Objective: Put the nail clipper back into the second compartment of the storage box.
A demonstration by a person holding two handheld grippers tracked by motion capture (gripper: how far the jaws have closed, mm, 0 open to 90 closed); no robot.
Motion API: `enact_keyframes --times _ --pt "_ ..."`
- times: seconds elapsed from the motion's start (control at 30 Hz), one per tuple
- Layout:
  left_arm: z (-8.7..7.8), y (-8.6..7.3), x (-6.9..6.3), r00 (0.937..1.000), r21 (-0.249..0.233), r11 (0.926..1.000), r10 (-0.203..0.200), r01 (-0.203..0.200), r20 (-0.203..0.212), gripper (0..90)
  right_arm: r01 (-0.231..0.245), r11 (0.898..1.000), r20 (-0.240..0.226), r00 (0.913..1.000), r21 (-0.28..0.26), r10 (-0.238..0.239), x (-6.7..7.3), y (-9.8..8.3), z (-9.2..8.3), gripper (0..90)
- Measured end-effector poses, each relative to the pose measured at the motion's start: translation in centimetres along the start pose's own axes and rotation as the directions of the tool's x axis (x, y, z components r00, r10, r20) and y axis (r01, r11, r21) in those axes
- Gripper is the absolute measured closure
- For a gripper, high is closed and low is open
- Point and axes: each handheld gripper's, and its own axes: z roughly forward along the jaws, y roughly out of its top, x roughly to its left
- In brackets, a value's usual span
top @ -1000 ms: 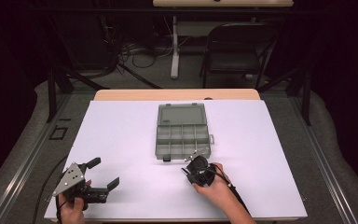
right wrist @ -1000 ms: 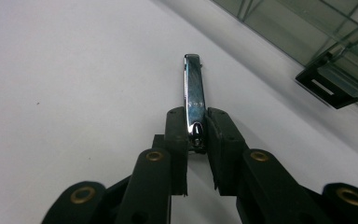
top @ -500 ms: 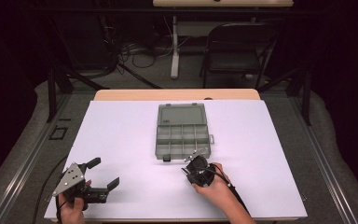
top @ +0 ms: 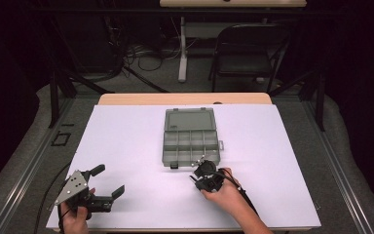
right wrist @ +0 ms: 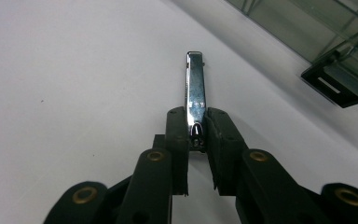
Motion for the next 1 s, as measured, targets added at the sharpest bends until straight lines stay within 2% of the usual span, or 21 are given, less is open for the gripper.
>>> enact_keyframes --times 0.03,0.1,0.13,0.17,0.27,0.33,0.4,0.43,0.57,0.73,0.77,0.87,0.93,0.97,1.0 --pt "0.0 0.0 0.0 1.0 0.0 1.0 0.0 0.0 0.0 0.6 -0.005 1.0 -0.01 0.9999 -0.011 0.004 -0.1 0.0 0.1 79.5" --pt "0.0 0.0 0.0 1.0 -0.001 1.0 0.0 0.0 0.0 0.6 0.004 0.999 -0.021 0.9998 0.046 -0.003 -0.3 0.2 -0.2 79.6" --pt "0.0 0.0 0.0 1.0 -0.001 1.0 0.001 -0.001 0.0 0.6 0.013 0.995 -0.021 0.9997 0.098 -0.011 -0.4 0.4 -0.6 79.6" --pt "0.0 0.0 0.0 1.0 -0.001 1.0 0.001 -0.001 0.0 0.6 0.013 0.995 -0.021 0.9997 0.098 -0.011 -0.4 0.4 -0.6 79.6" --pt "0.0 0.0 0.0 1.0 -0.001 1.0 0.001 -0.001 -0.001 0.6 -0.002 1.0 -0.032 0.9995 0.025 0.003 -0.3 0.2 -0.2 79.6" --pt "0.0 0.0 0.0 1.0 0.0 1.0 0.0 0.0 -0.001 0.6 -0.003 1.0 -0.03 0.9995 0.013 0.003 -0.3 0.2 -0.3 79.6" --pt "0.0 0.0 0.0 1.0 -0.001 1.0 0.001 -0.001 0.001 0.6 0.004 0.998 -0.028 0.9996 0.063 -0.002 -0.4 0.4 -0.8 79.6" --pt "0.0 0.0 0.0 1.0 -0.001 1.0 0.001 -0.001 0.001 0.6 0.0 0.998 -0.029 0.9996 0.065 0.002 -0.4 0.4 -0.9 79.6" --pt "0.0 0.0 0.0 1.0 -0.001 1.0 0.001 -0.001 0.001 0.6 -0.001 1.0 -0.031 0.9995 0.025 0.002 -0.3 0.5 -0.9 79.6" --pt "-0.1 0.0 0.0 1.0 -0.001 1.0 0.003 -0.003 0.0 0.6 0.008 1.0 -0.027 0.9996 0.019 -0.008 -0.2 0.9 -1.7 79.6" --pt "-0.1 0.0 0.0 1.0 0.0 1.0 0.004 -0.004 0.001 0.6 0.005 1.0 -0.027 0.9996 -0.013 -0.005 -0.2 0.9 -1.6 79.6" --pt "-0.1 0.0 0.0 1.0 0.001 1.0 0.004 -0.004 -0.001 0.6 0.01 1.0 -0.027 0.9996 -0.015 -0.01 -0.2 1.1 -1.9 79.6" --pt "-0.1 0.0 0.0 1.0 -0.001 1.0 0.001 -0.001 -0.001 0.6 0.018 1.0 -0.025 0.9995 0.004 -0.018 -0.1 1.4 -2.5 79.6" --pt "-0.1 0.0 0.0 1.0 -0.003 1.0 0.004 -0.004 0.002 0.6 0.014 0.999 -0.027 0.9995 -0.048 -0.015 -0.1 1.3 -2.3 79.6" --pt "-0.1 0.0 0.0 1.0 -0.003 1.0 0.004 -0.004 0.002 0.6 0.013 0.998 -0.027 0.9995 -0.055 -0.015 -0.1 1.4 -2.3 79.6"
